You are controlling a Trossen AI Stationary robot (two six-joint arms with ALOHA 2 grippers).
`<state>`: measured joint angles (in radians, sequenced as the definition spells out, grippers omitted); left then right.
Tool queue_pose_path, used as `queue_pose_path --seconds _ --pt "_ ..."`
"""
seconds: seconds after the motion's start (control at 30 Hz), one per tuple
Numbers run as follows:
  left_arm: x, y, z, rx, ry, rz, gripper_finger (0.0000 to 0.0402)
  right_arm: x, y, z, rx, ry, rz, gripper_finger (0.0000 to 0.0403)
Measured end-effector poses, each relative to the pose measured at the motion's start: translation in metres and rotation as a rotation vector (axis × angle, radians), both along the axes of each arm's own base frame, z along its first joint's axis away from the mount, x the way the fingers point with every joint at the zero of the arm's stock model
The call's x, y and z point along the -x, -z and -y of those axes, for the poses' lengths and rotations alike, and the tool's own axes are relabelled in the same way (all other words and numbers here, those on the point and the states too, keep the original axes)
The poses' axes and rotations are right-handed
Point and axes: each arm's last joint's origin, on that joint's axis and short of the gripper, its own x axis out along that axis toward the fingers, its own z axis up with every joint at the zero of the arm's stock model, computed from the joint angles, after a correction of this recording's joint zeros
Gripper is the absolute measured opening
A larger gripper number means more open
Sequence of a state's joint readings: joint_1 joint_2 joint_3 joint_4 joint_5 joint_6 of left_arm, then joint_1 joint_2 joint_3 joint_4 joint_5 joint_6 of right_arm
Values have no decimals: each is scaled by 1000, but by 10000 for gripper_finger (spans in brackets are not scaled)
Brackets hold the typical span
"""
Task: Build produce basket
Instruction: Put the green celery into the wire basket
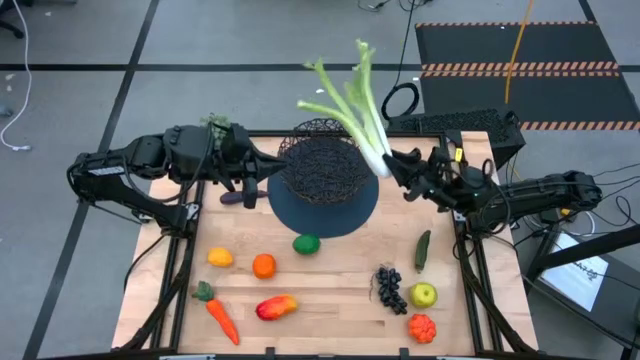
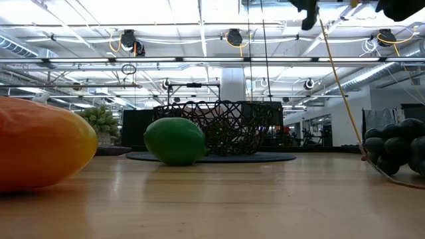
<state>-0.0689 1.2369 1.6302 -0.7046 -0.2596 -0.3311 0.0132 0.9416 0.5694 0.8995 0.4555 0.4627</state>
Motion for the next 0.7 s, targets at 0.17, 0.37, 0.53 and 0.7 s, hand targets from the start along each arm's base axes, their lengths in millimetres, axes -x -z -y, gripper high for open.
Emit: queue_pose_path --seconds 0.17,0.37,0.53,0.7 --pt "0 1 0 14 -5 -9 31 -4 -1 11 61 165 -80 146" --pt "0 1 0 13 -5 -8 31 -27 -21 41 121 263 -217 146" --pt "0 1 -2 10 -14 -9 31 -54 -17 69 104 329 -368 146" --pt "0 1 -2 14 -14 -8 31 -72 7 93 67 377 -430 146"
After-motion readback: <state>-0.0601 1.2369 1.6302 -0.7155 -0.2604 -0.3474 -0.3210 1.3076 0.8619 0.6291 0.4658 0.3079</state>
